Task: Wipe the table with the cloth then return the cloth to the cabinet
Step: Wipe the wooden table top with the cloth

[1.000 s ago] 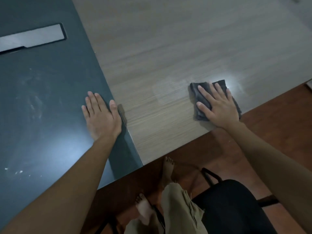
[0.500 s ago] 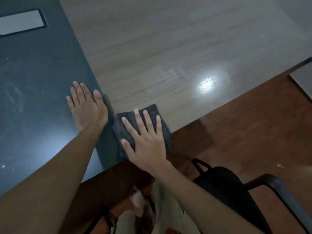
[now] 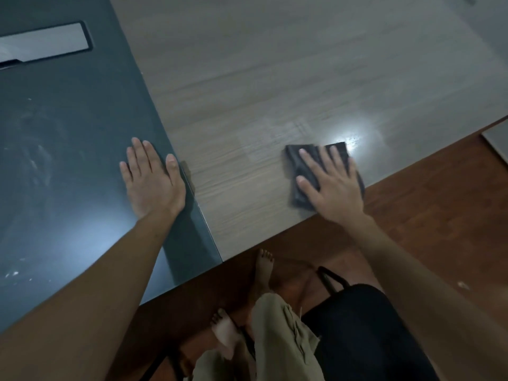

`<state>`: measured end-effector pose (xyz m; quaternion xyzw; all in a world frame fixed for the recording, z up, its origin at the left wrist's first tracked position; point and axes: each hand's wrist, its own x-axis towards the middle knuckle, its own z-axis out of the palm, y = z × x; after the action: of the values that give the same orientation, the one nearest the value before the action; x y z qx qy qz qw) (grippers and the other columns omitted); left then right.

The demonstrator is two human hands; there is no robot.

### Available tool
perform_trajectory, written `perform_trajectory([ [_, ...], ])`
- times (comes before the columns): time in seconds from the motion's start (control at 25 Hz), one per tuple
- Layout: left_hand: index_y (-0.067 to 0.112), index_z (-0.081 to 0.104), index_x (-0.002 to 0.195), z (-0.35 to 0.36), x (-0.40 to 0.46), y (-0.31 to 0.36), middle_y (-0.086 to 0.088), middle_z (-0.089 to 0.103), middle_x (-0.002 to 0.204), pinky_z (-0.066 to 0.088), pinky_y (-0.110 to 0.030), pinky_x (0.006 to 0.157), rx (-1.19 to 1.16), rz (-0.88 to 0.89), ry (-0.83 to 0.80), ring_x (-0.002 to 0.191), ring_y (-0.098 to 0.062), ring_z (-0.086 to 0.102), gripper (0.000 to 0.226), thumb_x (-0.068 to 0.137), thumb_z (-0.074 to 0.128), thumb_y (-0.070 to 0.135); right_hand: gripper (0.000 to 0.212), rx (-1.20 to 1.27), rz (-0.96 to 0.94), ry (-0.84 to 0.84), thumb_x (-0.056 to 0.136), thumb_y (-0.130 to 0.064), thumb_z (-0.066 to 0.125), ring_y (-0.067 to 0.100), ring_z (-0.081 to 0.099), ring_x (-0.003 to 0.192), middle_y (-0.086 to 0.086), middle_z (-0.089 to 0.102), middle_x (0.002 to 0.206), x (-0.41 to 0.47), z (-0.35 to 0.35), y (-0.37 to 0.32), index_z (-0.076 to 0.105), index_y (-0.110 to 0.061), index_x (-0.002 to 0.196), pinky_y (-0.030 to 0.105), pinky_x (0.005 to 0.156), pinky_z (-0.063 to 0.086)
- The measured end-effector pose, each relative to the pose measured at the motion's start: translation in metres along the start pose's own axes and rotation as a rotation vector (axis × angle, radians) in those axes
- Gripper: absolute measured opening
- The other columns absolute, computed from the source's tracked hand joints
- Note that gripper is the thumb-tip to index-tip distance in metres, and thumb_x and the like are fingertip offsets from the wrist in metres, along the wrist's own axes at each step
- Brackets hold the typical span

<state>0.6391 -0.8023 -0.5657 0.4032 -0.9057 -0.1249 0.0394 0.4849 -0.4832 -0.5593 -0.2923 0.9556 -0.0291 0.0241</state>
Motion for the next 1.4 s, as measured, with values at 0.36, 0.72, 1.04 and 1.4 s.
perform_trajectory([
  [0.36, 0.007, 0.002, 0.158, -0.006, 0.014, -0.011, -0.009, -0.004, 0.167, -0.006, -0.040, 0.124, 0.018, 0.064, -0.003, 0.154, -0.022, -0.005, 0.071, 0.102, 0.002, 0.050, 0.065, 0.051, 0.153, -0.095, 0.103, -0.066, 0.023, 0.028, -0.004, 0.159, 0.001, -0.002, 0.173, 0.099, -0.014, -0.006, 0.005, -0.045, 0.162, 0.061, 0.124, -0.003],
  [0.72, 0.006, 0.001, 0.158, -0.007, 0.015, -0.011, -0.010, -0.005, 0.167, -0.005, -0.042, 0.124, 0.018, 0.070, -0.027, 0.154, -0.023, -0.005, 0.069, 0.104, 0.004, 0.048, 0.068, 0.014, -0.191, -0.103, 0.101, -0.069, 0.016, 0.028, -0.003, 0.159, 0.003, -0.001, 0.173, 0.053, 0.001, -0.120, 0.007, -0.042, 0.162, 0.060, 0.124, 0.000],
  [1.04, 0.007, 0.002, 0.158, -0.007, 0.013, -0.011, -0.009, -0.004, 0.167, -0.006, -0.041, 0.124, 0.016, 0.073, -0.030, 0.154, -0.022, -0.005, 0.074, 0.100, 0.000, 0.053, 0.060, 0.035, -0.311, 0.029, 0.103, -0.066, 0.026, 0.020, 0.012, 0.158, -0.005, 0.017, 0.171, 0.001, 0.006, -0.072, 0.025, -0.045, 0.159, 0.056, 0.125, 0.009],
  [1.4, 0.005, 0.004, 0.158, -0.003, 0.014, -0.011, -0.011, -0.001, 0.166, -0.005, -0.042, 0.124, 0.019, 0.074, 0.021, 0.154, -0.025, -0.001, 0.080, 0.097, -0.005, 0.056, 0.067, 0.048, 0.165, -0.055, 0.100, -0.069, 0.020, 0.030, 0.001, 0.159, 0.002, 0.002, 0.173, 0.107, -0.004, -0.042, 0.010, -0.045, 0.162, 0.061, 0.124, -0.002],
])
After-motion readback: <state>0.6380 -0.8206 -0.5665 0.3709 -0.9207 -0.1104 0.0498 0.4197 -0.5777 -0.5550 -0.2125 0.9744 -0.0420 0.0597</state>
